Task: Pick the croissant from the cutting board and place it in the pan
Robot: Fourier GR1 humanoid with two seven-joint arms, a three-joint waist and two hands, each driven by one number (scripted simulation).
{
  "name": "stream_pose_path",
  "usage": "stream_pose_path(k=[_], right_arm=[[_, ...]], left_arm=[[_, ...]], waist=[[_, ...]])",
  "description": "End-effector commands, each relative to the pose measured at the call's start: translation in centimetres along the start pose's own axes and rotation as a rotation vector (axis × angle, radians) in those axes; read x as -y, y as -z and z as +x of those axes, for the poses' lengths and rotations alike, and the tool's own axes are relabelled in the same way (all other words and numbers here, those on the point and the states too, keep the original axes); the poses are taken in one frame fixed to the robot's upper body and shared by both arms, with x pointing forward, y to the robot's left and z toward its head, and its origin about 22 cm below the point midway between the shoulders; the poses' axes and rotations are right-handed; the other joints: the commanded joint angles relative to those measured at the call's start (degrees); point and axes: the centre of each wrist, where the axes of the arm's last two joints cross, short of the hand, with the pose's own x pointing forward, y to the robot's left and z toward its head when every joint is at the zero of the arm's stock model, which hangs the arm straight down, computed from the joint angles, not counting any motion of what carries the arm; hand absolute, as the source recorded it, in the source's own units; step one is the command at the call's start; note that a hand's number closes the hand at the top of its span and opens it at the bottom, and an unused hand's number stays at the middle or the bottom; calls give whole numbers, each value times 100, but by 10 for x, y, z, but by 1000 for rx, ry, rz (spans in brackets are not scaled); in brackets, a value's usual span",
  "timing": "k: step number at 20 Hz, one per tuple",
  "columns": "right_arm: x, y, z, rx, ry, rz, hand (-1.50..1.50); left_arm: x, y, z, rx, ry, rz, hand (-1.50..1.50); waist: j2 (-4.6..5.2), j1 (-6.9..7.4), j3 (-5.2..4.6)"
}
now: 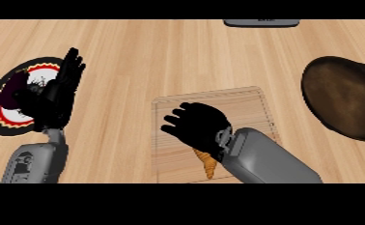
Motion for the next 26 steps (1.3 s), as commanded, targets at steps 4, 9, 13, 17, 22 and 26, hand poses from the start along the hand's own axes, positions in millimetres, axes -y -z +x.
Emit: stream_pose_path(k=[4, 9, 13, 17, 22, 26], right_arm=[[-22, 32, 4, -11, -9, 28, -150], [-18, 33, 2, -44, -74, 64, -150], [-26, 39, 1, -50, -60, 90, -150], [-52, 43, -6, -37, -61, 120, -150], [-48, 49, 1, 104, -103, 143, 150], [-54, 59, -4, 107, -106, 115, 150]], left_arm=[[-5, 8, 4, -1, -8, -17, 0], [-2, 1, -8, -1, 4, -11, 0], [-2, 14, 10, 1, 7, 3, 0], [-12, 0, 1, 0, -2, 8, 0], [-13, 17, 4, -7, -17, -7, 0], [-10, 1, -18, 6, 12, -8, 0]], waist=[[5, 2, 0], [3, 0, -1], [3, -9, 0], [1, 4, 0], [10, -9, 0], [9, 1, -1]])
